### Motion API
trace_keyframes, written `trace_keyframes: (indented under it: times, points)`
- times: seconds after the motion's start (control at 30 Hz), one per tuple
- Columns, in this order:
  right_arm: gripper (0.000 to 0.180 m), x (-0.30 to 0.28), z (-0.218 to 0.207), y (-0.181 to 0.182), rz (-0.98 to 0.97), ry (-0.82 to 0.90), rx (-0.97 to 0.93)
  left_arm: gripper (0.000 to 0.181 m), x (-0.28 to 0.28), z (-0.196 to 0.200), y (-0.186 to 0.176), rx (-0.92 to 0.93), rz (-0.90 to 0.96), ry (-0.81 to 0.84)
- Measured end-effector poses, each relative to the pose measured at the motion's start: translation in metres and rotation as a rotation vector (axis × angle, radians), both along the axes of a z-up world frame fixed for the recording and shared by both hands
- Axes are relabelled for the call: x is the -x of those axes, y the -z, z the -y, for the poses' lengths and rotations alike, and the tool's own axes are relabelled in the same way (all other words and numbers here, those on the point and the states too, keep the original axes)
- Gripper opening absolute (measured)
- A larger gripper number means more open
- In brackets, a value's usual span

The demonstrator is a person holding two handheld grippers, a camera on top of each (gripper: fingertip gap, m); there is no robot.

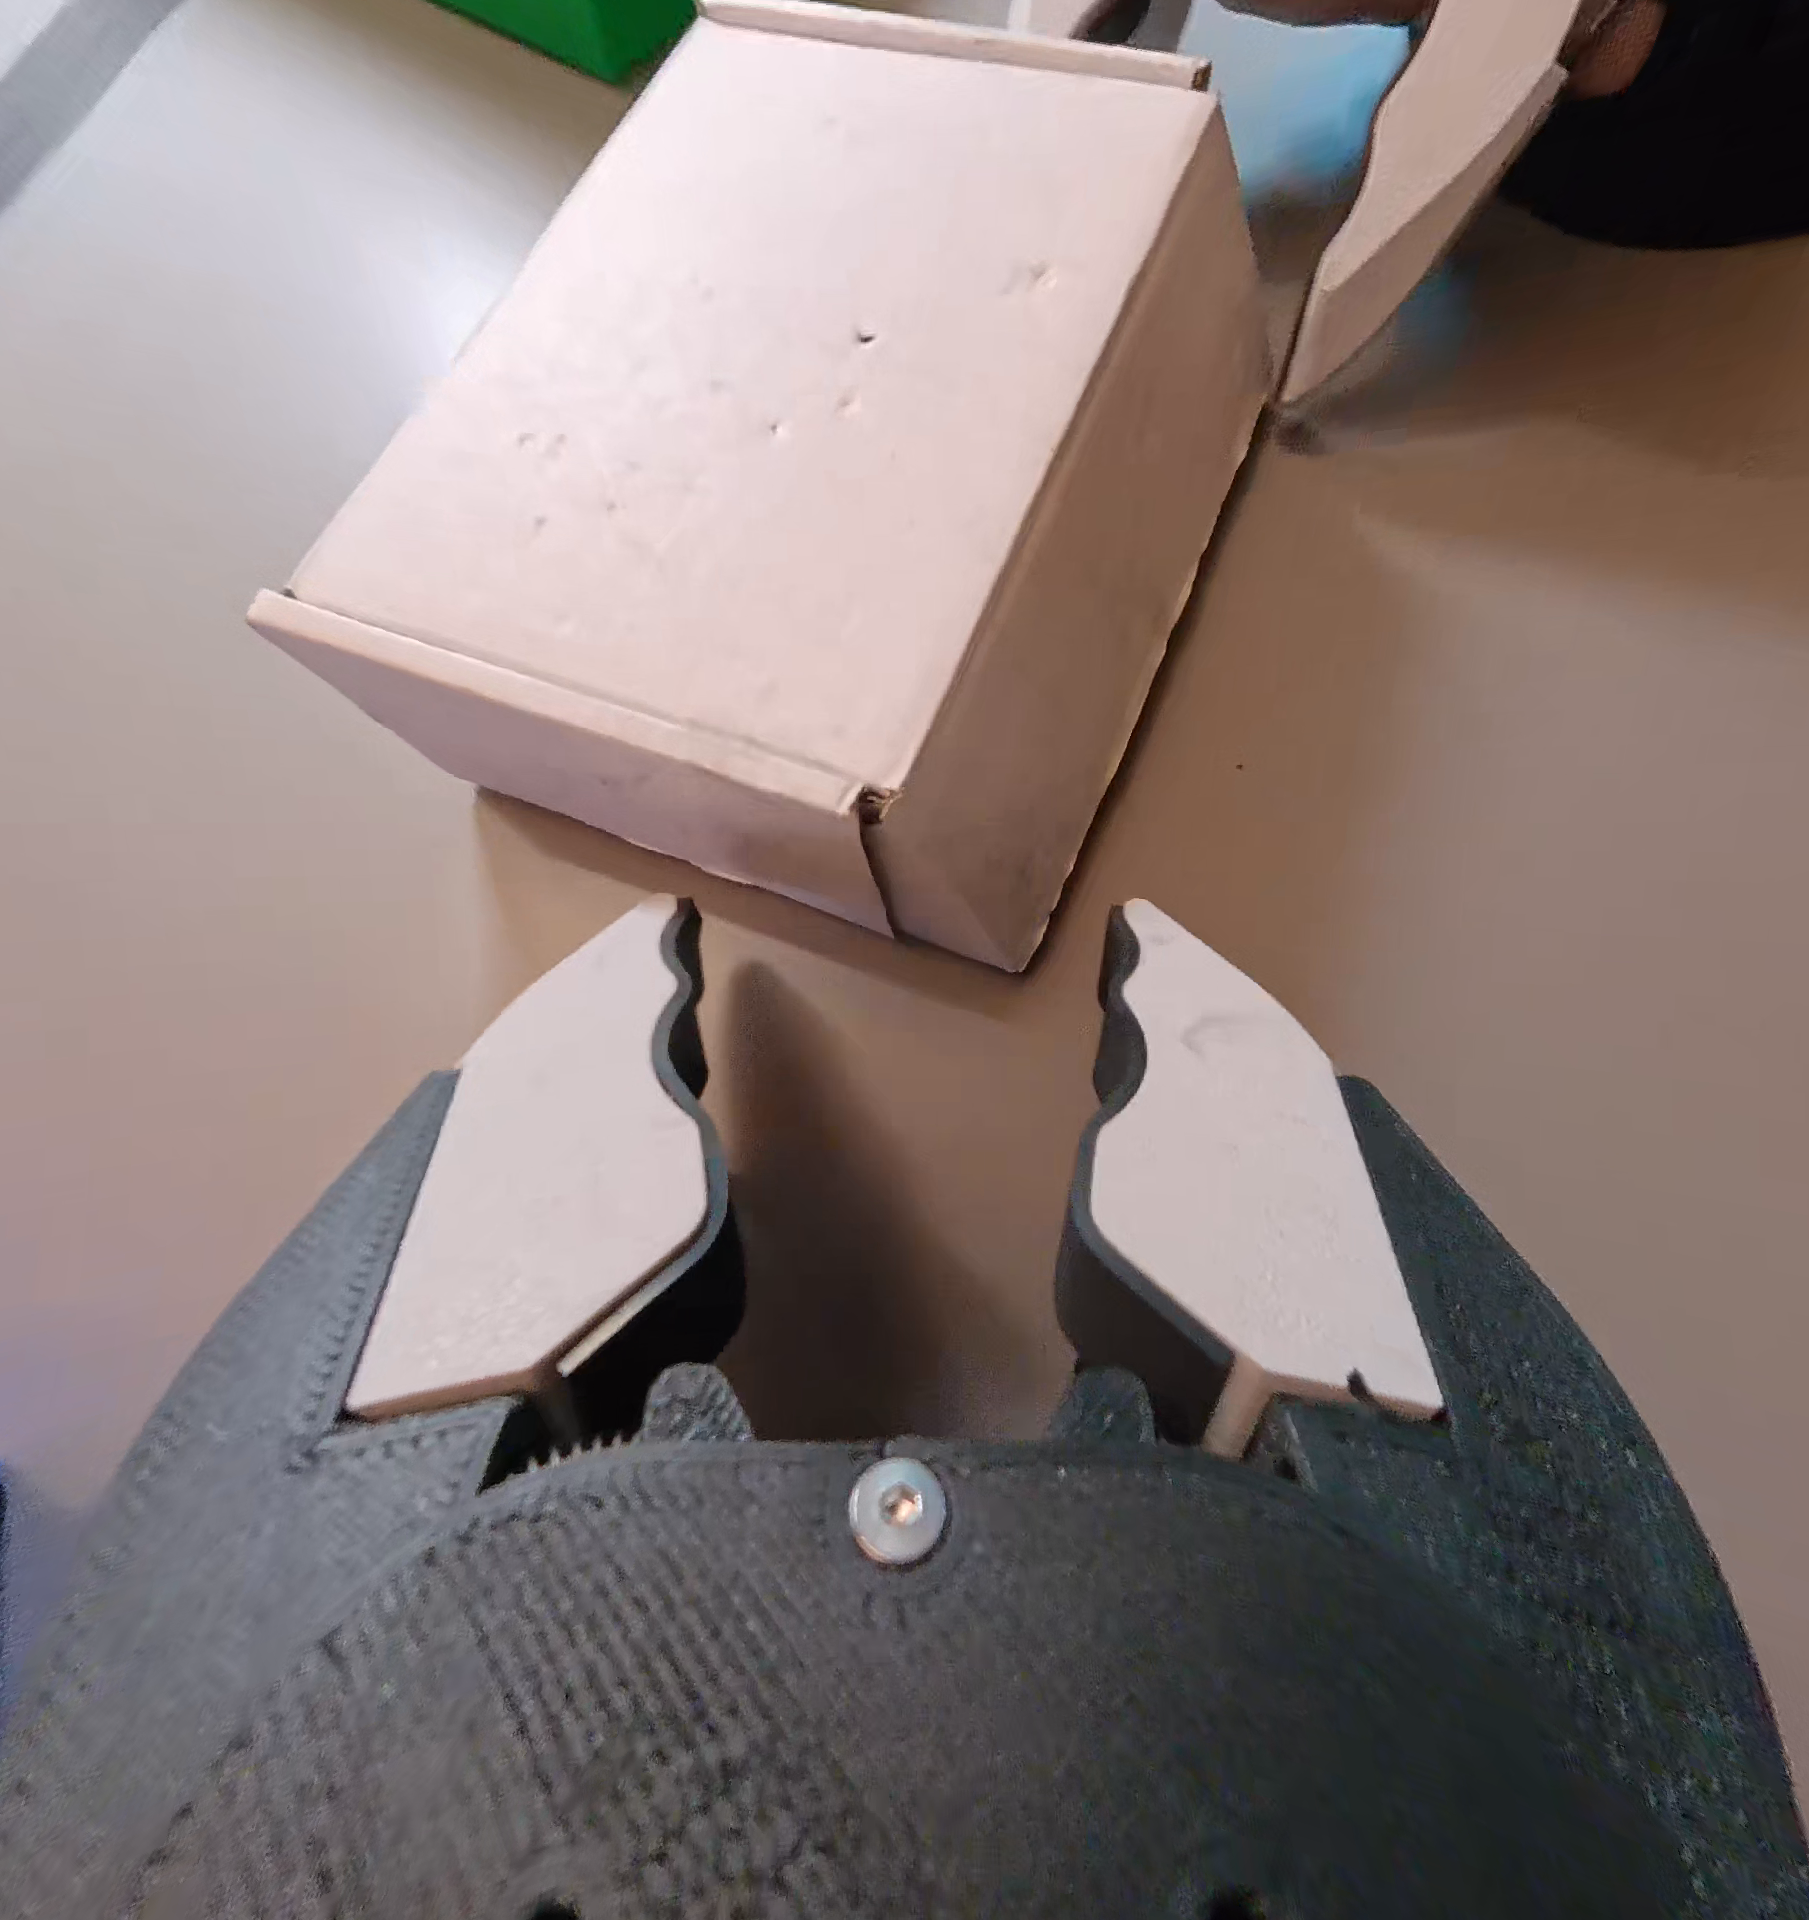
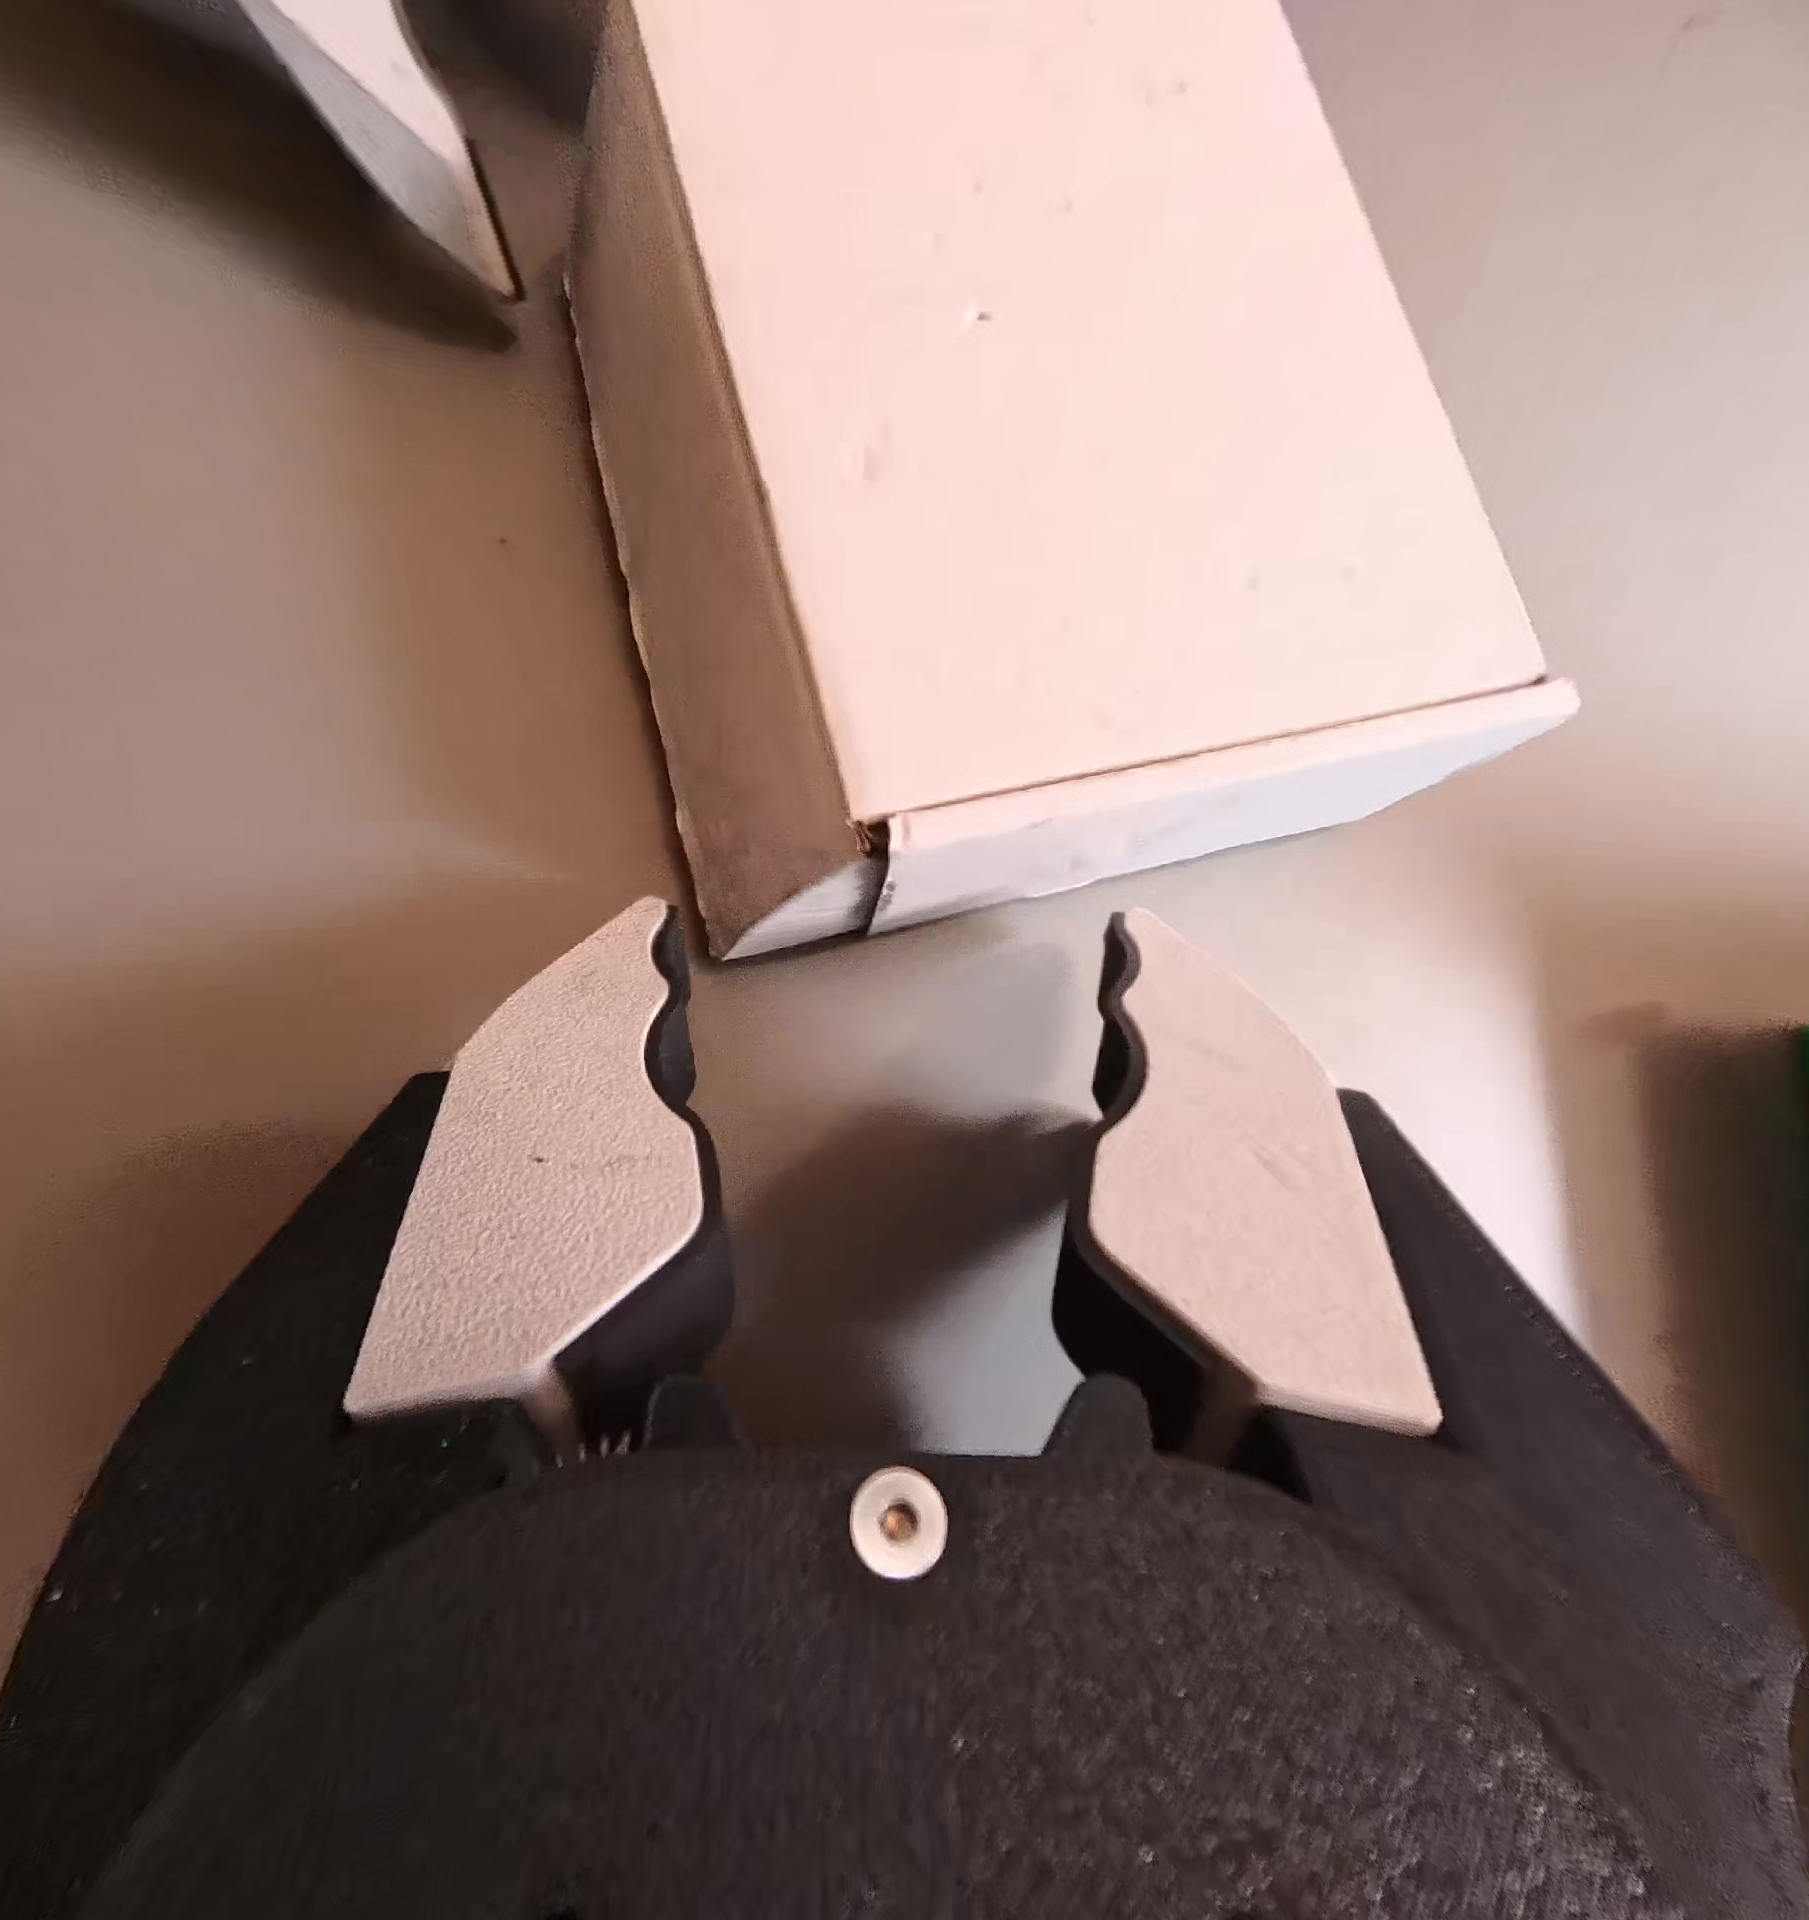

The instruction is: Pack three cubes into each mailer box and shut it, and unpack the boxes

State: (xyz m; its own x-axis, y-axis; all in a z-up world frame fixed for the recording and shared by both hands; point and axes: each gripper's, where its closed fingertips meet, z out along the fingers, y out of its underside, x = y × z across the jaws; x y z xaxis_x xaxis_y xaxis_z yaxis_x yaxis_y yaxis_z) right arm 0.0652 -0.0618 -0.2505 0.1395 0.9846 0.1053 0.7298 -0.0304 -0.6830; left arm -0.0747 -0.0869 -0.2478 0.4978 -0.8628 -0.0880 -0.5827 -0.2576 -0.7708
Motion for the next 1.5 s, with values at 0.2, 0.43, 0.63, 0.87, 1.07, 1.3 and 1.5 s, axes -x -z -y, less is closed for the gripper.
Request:
trace_keyframes:
  times: [0.2, 0.43, 0.63, 0.87, 1.07, 1.3, 1.5]
  points:
    - [0.065, 0.007, -0.008, 0.001, 0.006, -0.050, -0.028, 0.068, -0.004, -0.014, 0.004, -0.033, -0.051, 0.011]
    - [0.048, 0.010, -0.023, 0.000, 0.024, -0.047, -0.160, 0.050, -0.001, -0.029, 0.004, -0.107, -0.125, -0.064]
    - [0.042, 0.010, -0.029, 0.001, 0.032, 0.016, -0.218, 0.046, 0.001, -0.033, 0.004, -0.122, -0.138, -0.112]
    - [0.038, 0.010, -0.027, -0.001, -0.011, 0.006, -0.228, 0.046, 0.001, -0.032, 0.004, -0.118, -0.118, -0.102]
    - [0.035, 0.009, -0.026, 0.000, -0.007, -0.022, -0.236, 0.046, 0.001, -0.031, 0.004, -0.120, -0.123, -0.099]
    - [0.054, 0.000, -0.018, -0.004, 0.038, -0.017, -0.133, 0.044, -0.001, -0.029, 0.004, -0.094, -0.094, -0.088]
    - [0.101, 0.003, -0.029, -0.053, 0.196, -0.038, -0.117, 0.059, -0.005, -0.026, -0.004, -0.071, -0.016, -0.075]
